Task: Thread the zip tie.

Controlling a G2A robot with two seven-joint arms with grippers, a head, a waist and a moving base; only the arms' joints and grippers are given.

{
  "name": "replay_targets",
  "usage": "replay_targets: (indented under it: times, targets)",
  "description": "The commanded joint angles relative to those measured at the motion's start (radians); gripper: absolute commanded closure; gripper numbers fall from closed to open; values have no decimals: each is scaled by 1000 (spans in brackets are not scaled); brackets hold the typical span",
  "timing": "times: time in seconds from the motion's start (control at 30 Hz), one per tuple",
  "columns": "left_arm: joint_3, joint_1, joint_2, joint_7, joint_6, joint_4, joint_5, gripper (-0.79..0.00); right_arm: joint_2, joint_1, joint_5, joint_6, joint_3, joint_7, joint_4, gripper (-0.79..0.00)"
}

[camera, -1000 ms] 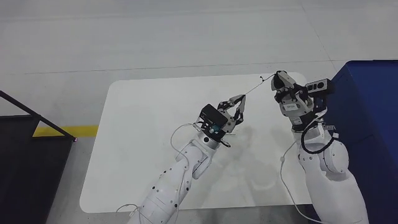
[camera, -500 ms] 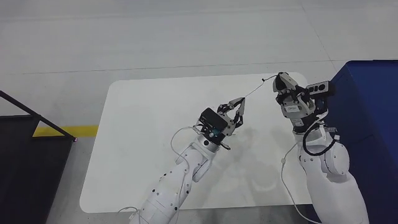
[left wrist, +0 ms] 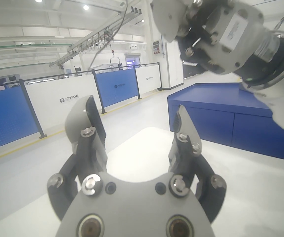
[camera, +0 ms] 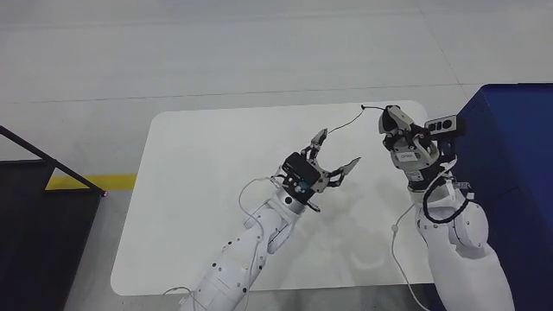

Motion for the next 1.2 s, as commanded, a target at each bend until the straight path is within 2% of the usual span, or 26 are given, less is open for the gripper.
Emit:
replay_targets:
  times: [0.0, 0.1, 0.17, 0.3, 0.4, 0.5, 0.73, 0.9, 0.97, 1.17]
  targets:
    - [-32, 6, 4, 4, 22, 1, -26, -785, 1, -5, 25, 19, 11, 6, -14, 0]
    - [-89, 28, 11, 21, 22, -36, -104, -785, 3, -12, 22, 43, 29, 25, -28, 0]
    - [-124, 44, 20, 26, 32, -76, -99, -785, 3, -12, 22, 43, 29, 25, -28, 0]
    - [-195, 93, 40, 21, 37, -200, -83, -785, 3, -12, 22, 43, 29, 25, -28, 0]
    - [-252, 135, 53, 4, 50, -283, -68, -785, 3, -29, 56, 95, 7, 41, -62, 0]
    - [-258, 140, 54, 1, 57, -290, -66, -785, 2, -57, 157, 198, -15, 59, -124, 0]
    - [-258, 140, 54, 1, 57, -290, -66, -785, 7, -136, 210, 441, -99, 71, -306, 0]
    - [-258, 140, 54, 1, 57, -290, -66, -785, 11, -178, 341, 664, -141, 17, -385, 0]
    - [-258, 140, 54, 1, 57, -290, -66, -785, 10, -180, 412, 696, -140, -6, -391, 0]
    - [-258, 140, 54, 1, 57, -290, -66, -785, 10, -180, 412, 696, -140, -6, -391, 0]
